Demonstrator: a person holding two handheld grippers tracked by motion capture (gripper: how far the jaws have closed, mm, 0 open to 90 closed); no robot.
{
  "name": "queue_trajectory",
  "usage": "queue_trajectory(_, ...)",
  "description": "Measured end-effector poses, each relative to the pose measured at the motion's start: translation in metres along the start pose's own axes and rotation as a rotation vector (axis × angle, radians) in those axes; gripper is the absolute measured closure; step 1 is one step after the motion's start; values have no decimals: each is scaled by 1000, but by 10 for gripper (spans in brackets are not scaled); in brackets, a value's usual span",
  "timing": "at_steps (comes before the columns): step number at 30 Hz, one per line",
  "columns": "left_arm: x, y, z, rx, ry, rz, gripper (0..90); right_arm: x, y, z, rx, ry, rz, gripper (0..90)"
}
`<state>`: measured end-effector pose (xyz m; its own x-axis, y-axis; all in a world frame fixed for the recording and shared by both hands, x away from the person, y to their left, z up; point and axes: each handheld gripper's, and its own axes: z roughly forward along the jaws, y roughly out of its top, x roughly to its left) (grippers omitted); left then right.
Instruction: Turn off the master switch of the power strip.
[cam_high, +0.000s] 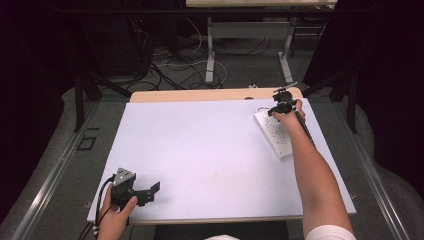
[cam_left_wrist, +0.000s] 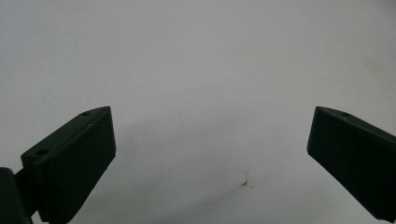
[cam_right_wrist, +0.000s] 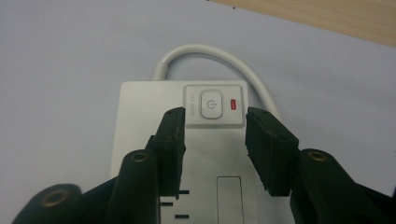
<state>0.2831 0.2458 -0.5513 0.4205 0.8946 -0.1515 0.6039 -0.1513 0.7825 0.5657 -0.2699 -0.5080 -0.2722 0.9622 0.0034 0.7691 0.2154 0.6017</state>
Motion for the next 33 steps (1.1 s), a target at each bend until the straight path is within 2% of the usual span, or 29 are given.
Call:
queue_trajectory(3, 1, 0, 0, 0, -3, 5, 10, 1, -4, -1, -1, -15, -21, 524)
queue_trajectory(10, 0, 2, 0, 5, -19, 18, 10, 2, -7, -7, -10, -2, -8, 438)
queue_trajectory(11, 0, 2, 0, 5, -20, 27, 10, 3, -8, -10, -12, 9, -19, 390)
queue_trajectory(15, -1, 2, 1, 4, -26, 36, 10, 7, -10, -14, -21, 25, -10, 328)
queue_trajectory(16, -2, 2, 0, 4, -28, 36, 10, 9, -10, -17, -25, 33, 3, 249)
queue_trajectory(17, -2, 2, 0, 4, -31, 37, 10, 9, -10, -17, -25, 33, 3, 249)
queue_trajectory(19, -2, 2, 0, 4, -33, 37, 10, 9, -10, -20, -21, 40, -5, 178)
queue_trajectory(21, -2, 3, 0, 3, -32, 39, 10, 9, -10, -23, -20, 42, 11, 147)
queue_trajectory(24, -3, 3, 1, 0, -29, 37, 10, 7, -10, -26, -38, 17, 23, 112)
queue_trajectory(25, -3, 3, 1, 5, -29, 41, 10, 7, -10, -27, -35, 12, 42, 83)
queue_trajectory(27, -3, 3, 1, 6, -30, 43, 10, 5, -11, -29, -44, 37, 50, 0)
queue_trajectory(30, -4, 3, 2, 6, -30, 41, 10, 5, -12, -31, -51, 32, 53, 0)
queue_trajectory(33, -4, 3, 2, 6, -30, 42, 10, 6, -13, -34, -46, 25, 13, 0)
